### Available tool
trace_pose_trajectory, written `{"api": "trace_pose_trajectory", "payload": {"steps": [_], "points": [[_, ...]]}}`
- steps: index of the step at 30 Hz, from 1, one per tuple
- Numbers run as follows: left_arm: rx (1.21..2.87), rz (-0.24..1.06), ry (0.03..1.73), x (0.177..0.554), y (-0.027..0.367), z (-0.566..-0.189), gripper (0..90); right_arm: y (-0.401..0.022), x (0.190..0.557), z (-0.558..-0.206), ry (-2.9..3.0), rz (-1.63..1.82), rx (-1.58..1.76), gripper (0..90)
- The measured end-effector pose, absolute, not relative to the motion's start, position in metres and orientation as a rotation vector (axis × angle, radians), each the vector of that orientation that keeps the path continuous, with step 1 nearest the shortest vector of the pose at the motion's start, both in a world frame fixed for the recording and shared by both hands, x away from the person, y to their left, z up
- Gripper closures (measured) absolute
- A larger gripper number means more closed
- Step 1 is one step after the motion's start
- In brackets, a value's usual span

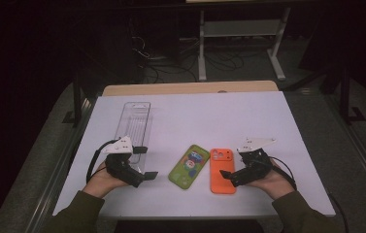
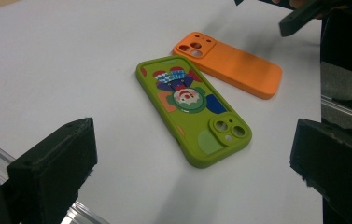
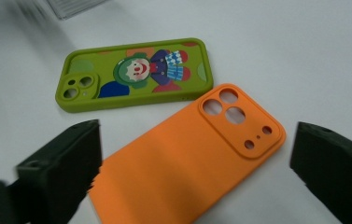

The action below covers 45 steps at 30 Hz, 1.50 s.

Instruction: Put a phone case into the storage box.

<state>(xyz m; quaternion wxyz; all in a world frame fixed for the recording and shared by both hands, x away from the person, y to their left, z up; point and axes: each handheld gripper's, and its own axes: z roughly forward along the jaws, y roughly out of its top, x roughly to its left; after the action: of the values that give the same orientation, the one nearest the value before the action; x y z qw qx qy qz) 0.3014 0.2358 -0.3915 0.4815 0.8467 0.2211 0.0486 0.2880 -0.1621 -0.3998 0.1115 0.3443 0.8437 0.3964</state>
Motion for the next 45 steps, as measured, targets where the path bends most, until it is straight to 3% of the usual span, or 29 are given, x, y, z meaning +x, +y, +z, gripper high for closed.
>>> {"api": "trace_pose_trajectory", "payload": {"steps": [5,16,23,24,25,28,33,45], "points": [[2.060,0.119,0.540,0.301,0.236,-0.391,0.3,-0.157,0.292,-0.399,2.481,1.149,1.033,6.0],[2.050,0.120,0.541,0.301,0.236,-0.392,0.3,-0.139,0.304,-0.395,2.570,1.094,1.013,23.4],[2.055,0.120,0.543,0.301,0.238,-0.391,0.3,-0.125,0.311,-0.395,2.632,1.050,0.985,47.9],[2.055,0.120,0.543,0.301,0.238,-0.391,0.3,-0.125,0.311,-0.395,2.632,1.050,0.985,47.9],[2.056,0.120,0.543,0.301,0.238,-0.391,0.3,-0.121,0.313,-0.395,2.653,1.038,0.979,56.4],[2.058,0.120,0.543,0.301,0.238,-0.391,0.3,-0.115,0.313,-0.397,2.694,1.015,0.968,68.9],[2.056,0.119,0.543,0.301,0.238,-0.391,0.3,-0.105,0.312,-0.401,2.755,0.964,0.922,85.1],[2.045,0.117,0.547,0.301,0.239,-0.391,0.4,-0.088,0.304,-0.416,2.854,0.868,0.816,88.5]]}}
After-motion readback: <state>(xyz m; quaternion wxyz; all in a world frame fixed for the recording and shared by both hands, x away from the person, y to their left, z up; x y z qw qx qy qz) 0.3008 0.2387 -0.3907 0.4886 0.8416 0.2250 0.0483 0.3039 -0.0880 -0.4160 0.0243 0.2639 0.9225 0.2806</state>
